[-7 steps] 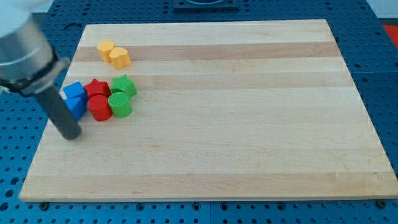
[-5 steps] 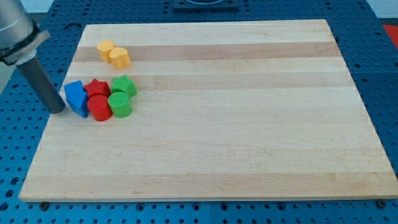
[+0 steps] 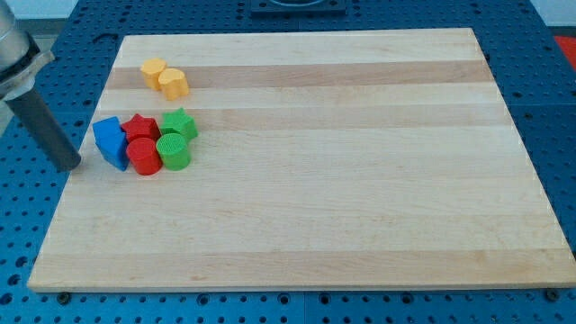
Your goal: Point your arm towards yellow hexagon
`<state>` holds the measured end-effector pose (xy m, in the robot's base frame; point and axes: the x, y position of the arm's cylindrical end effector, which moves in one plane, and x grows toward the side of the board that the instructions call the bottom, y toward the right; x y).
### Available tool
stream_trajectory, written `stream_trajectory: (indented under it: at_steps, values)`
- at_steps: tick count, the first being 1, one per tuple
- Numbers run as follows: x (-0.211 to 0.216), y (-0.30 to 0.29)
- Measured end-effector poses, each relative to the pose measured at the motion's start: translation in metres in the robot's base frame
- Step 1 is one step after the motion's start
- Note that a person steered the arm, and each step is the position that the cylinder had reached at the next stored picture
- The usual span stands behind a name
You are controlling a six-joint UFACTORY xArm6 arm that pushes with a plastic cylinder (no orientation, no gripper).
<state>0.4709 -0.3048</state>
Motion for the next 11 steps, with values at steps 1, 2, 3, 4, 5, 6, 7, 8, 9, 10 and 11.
stream_trajectory:
  at_steps: [1,2,3,4,5,6,7,8,9,10,11]
  values:
    - [0.031,0.001]
    - [0.089,0.011]
    - [0.094,0.069]
    - [0.070,0.148]
    - [0.017,0.202]
    - [-0.039,0.239]
    - [-0.092,0.260]
    - [-0.158,0.223]
    - [-0.214,0.173]
    - [-0.224,0.108]
    - [-0.194,0.051]
